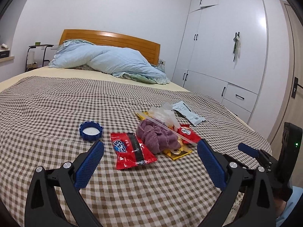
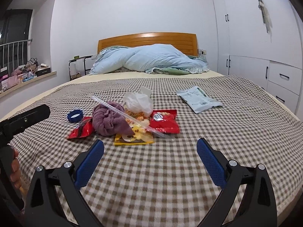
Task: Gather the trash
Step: 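Move both open tools toward the remaining trash on the bed, then grasp the red snack packet with the left tool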
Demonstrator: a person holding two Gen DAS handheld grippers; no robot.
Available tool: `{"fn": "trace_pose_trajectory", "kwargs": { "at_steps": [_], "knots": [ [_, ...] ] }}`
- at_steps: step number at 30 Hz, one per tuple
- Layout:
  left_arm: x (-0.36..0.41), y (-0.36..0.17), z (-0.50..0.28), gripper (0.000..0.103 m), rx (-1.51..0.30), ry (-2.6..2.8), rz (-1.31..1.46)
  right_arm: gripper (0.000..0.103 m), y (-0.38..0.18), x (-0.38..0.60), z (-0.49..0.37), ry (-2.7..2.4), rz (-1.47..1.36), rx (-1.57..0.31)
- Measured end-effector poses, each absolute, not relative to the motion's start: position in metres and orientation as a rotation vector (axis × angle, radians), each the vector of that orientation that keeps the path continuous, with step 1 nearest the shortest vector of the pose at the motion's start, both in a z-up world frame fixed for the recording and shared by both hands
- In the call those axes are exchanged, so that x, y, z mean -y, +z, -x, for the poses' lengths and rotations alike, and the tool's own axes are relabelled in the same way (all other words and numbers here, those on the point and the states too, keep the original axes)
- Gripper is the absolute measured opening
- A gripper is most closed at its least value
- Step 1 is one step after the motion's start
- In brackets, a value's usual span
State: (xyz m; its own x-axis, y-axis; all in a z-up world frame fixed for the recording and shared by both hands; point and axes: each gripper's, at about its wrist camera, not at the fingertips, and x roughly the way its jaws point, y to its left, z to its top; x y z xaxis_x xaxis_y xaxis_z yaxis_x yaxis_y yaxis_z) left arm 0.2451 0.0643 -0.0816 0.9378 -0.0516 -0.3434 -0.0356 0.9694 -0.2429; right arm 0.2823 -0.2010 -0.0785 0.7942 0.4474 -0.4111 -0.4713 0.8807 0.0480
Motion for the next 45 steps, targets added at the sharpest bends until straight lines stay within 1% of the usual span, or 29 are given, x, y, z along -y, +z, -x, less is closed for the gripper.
{"fn": "trace_pose_trajectory", "kwargs": {
  "at_steps": [6,13,22,28,32,36,42,44,45],
  "knots": [
    [-0.074,-0.081,-0.258,0.095,-0.352,-0.037,0.265,0.094,-0.073,0.186,-0.295,0.486,0.079,-0.410],
    [-0.081,-0.083,-0.277,0.095,-0.401,-0.066,0.289,0.094,-0.071,0.175,-0.310,0.471,0.071,-0.406],
    [-0.088,-0.079,-0.289,0.095,-0.402,-0.071,0.325,0.094,-0.067,0.170,-0.323,0.441,0.068,-0.428],
    [-0.085,-0.078,-0.296,0.095,-0.416,-0.067,0.319,0.094,-0.060,0.175,-0.325,0.348,0.089,-0.400],
    [-0.084,-0.079,-0.302,0.095,-0.440,-0.048,0.304,0.094,-0.058,0.183,-0.332,0.257,0.111,-0.409],
    [-0.084,-0.079,-0.310,0.095,-0.464,-0.019,0.289,0.094,-0.058,0.188,-0.337,0.291,0.129,-0.423],
    [-0.080,-0.091,-0.327,0.095,-0.578,0.027,0.257,0.094,-0.062,0.191,-0.345,0.289,0.142,-0.455],
    [-0.080,-0.099,-0.334,0.084,-0.633,0.032,0.257,0.094,-0.063,0.192,-0.345,0.280,0.133,-0.462],
    [-0.082,-0.104,-0.338,0.076,-0.660,0.035,0.270,0.094,-0.063,0.192,-0.345,0.278,0.127,-0.466]
  ]
}}
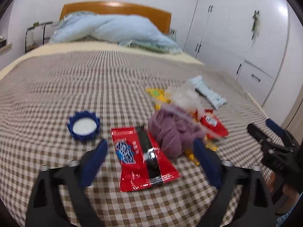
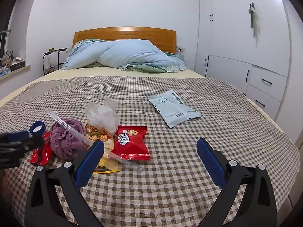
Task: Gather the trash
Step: 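Grasp the red snack packet with the left tool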
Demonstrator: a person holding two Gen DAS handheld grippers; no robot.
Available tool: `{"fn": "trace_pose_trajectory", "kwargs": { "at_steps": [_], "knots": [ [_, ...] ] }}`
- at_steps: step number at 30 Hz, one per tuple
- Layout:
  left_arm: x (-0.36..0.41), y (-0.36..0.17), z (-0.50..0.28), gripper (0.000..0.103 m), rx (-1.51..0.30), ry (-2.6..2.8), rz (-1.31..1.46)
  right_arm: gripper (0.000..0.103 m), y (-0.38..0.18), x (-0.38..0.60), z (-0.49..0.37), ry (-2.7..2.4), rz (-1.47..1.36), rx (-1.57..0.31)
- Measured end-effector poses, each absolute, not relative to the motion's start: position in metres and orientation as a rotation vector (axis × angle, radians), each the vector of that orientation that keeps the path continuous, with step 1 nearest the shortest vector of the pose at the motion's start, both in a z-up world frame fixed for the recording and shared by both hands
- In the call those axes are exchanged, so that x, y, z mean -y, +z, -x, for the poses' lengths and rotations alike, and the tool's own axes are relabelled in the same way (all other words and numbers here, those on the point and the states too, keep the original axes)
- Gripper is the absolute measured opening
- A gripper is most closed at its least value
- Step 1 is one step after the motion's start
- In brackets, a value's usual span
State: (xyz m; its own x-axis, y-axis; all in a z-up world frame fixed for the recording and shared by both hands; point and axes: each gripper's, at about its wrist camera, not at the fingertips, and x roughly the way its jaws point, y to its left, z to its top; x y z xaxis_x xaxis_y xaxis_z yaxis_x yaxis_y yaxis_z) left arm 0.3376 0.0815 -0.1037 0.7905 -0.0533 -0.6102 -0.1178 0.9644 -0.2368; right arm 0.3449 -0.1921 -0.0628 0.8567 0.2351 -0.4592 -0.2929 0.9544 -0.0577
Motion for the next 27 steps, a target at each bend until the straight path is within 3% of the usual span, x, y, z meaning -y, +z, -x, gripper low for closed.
{"fn": "trace_pose_trajectory", "kwargs": {
  "at_steps": [3,11,18,27],
  "knots": [
    [-0.090,-0.112,-0.344,0.068,-0.702,0.053,0.326,0.094,-0.064,0.193,-0.344,0.278,0.122,-0.469],
    [-0.100,-0.126,-0.353,0.067,-0.758,0.055,0.406,0.094,-0.068,0.196,-0.344,0.283,0.125,-0.489],
    [-0.095,-0.126,-0.353,0.055,-0.765,0.041,0.396,0.094,-0.070,0.194,-0.341,0.288,0.135,-0.486],
    [-0.102,-0.129,-0.352,0.051,-0.818,0.109,0.384,0.094,-0.072,0.195,-0.341,0.297,0.134,-0.493]
  ]
}}
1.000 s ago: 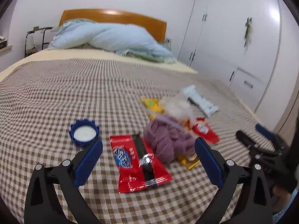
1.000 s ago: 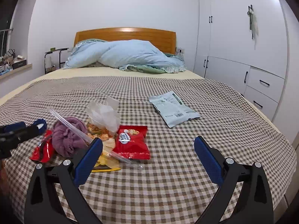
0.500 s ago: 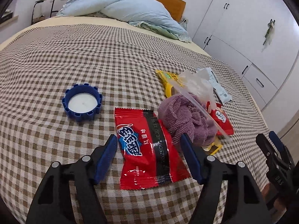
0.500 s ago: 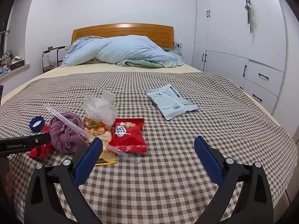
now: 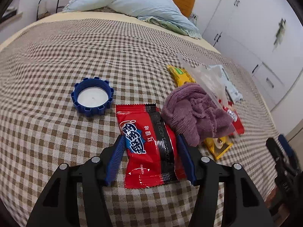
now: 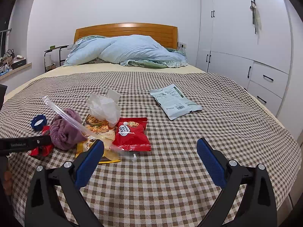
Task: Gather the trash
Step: 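Grasp the red snack packet with the left tool, then grasp the long clear straw with the right tool while the left tool holds the packet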
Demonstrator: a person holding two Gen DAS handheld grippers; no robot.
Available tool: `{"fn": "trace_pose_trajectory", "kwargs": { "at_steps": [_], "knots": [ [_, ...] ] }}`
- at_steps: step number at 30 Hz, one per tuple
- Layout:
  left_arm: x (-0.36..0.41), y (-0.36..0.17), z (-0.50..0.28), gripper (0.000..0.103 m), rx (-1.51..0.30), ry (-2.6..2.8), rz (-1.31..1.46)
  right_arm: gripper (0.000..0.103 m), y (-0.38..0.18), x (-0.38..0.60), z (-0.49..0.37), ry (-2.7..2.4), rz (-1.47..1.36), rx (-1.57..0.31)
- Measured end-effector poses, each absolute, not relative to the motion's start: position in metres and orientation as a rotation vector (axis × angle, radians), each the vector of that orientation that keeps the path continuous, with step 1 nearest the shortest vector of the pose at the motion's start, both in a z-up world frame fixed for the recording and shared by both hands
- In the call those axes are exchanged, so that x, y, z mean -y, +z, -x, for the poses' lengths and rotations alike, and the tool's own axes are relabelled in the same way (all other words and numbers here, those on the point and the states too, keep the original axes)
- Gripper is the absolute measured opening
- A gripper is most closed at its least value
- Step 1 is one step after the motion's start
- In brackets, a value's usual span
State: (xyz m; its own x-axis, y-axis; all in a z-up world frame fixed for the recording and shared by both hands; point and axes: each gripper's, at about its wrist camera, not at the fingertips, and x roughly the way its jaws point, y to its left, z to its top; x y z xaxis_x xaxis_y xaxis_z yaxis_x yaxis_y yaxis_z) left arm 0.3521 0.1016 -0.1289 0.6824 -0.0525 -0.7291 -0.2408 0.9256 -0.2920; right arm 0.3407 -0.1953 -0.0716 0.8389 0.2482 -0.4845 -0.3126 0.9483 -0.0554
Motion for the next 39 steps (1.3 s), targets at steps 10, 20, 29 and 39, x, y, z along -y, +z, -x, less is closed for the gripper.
{"fn": "trace_pose_trajectory", "kwargs": {
  "at_steps": [10,20,29,39],
  "knots": [
    [-0.104,-0.120,-0.339,0.030,-0.766,0.071,0.365,0.094,-0.069,0.180,-0.340,0.326,0.197,-0.489],
    [-0.103,-0.110,-0.332,0.029,-0.726,0.063,0.347,0.094,-0.087,0.115,-0.340,0.321,0.682,-0.411],
    [-0.104,-0.112,-0.332,0.029,-0.734,0.053,0.346,0.087,-0.120,0.088,-0.353,0.295,0.905,-0.358],
    [-0.106,-0.114,-0.333,0.029,-0.736,0.043,0.349,0.005,-0.125,0.092,-0.364,0.386,0.851,-0.425]
  ]
}}
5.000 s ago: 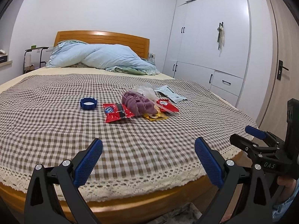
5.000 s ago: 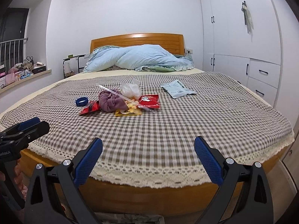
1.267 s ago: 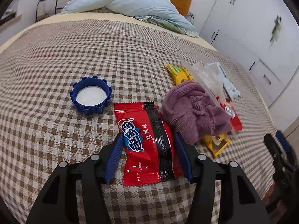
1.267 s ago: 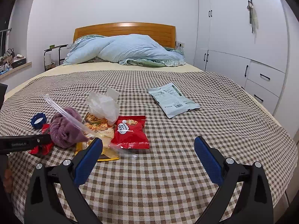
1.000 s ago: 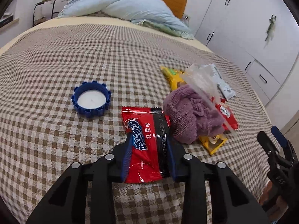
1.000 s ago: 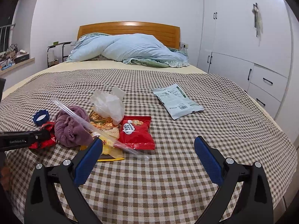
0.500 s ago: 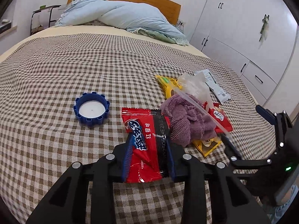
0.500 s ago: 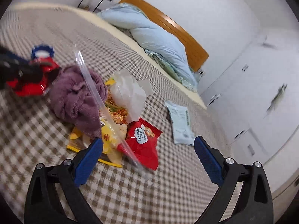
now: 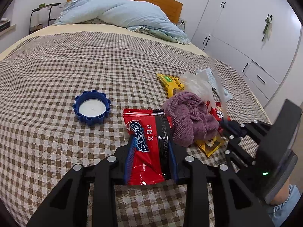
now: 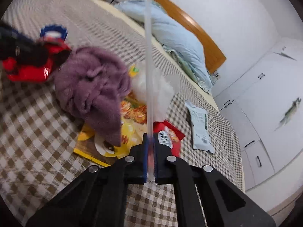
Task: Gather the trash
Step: 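Grasp the long clear straw with the right tool while the left tool holds the packet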
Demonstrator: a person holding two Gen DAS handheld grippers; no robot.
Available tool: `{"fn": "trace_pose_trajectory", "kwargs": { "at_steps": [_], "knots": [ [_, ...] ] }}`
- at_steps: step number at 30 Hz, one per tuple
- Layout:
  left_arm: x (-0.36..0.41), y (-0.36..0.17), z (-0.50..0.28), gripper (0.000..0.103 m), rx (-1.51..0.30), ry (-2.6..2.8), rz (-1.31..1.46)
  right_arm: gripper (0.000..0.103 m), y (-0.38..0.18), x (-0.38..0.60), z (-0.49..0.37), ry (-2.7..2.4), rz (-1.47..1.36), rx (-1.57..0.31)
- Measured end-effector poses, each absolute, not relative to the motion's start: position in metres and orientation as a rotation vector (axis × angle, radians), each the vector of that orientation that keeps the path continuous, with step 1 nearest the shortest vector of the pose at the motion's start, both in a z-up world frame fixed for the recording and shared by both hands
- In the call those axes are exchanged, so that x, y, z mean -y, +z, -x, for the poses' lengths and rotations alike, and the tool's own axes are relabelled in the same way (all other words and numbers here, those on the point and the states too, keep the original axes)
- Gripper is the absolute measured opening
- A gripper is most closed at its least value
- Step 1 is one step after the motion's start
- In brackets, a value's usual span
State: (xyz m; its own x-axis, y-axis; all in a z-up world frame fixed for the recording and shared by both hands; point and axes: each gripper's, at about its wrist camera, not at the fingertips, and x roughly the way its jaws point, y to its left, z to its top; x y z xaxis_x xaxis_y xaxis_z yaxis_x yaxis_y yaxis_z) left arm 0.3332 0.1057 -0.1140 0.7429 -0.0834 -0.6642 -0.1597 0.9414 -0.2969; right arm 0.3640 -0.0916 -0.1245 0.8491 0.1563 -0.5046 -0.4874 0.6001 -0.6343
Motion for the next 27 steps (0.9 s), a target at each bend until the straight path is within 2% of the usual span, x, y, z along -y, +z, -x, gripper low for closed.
{"fn": "trace_pose_trajectory", "kwargs": {
  "at_steps": [7,27],
  "knots": [
    [-0.106,-0.110,-0.329,0.029,-0.716,0.044,0.346,0.005,-0.102,0.107,-0.361,0.383,0.738,-0.374],
    [-0.089,-0.085,-0.298,0.029,-0.643,0.021,0.303,0.005,-0.098,0.122,-0.321,0.363,0.787,-0.291]
  ]
}}
